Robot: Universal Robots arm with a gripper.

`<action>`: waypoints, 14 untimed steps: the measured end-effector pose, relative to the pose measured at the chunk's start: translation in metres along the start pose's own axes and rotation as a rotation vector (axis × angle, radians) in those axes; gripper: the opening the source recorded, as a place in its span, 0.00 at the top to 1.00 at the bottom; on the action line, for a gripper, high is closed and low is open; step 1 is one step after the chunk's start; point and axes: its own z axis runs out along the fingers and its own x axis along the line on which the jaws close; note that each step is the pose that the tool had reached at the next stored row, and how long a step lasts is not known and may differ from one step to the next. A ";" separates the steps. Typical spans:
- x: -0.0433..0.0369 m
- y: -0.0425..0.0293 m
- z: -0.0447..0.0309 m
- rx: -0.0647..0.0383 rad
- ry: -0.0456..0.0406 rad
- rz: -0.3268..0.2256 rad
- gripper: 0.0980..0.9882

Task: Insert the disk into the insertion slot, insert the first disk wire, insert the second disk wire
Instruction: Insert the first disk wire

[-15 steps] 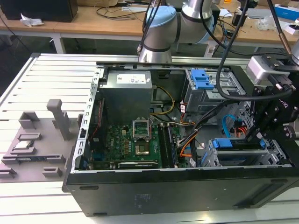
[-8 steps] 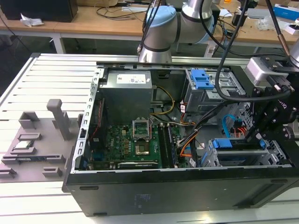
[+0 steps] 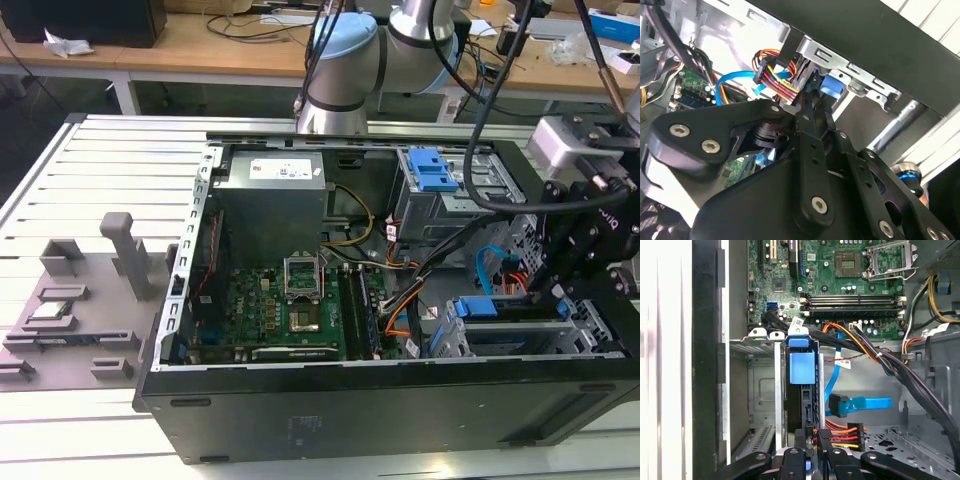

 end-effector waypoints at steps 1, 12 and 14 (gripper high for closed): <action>-0.0003 0.0003 -0.0043 0.000 -0.0001 0.000 0.84; -0.0071 0.0022 -0.0381 0.000 -0.0002 0.000 0.99; -0.0072 0.0022 -0.0382 0.000 0.0000 0.000 0.99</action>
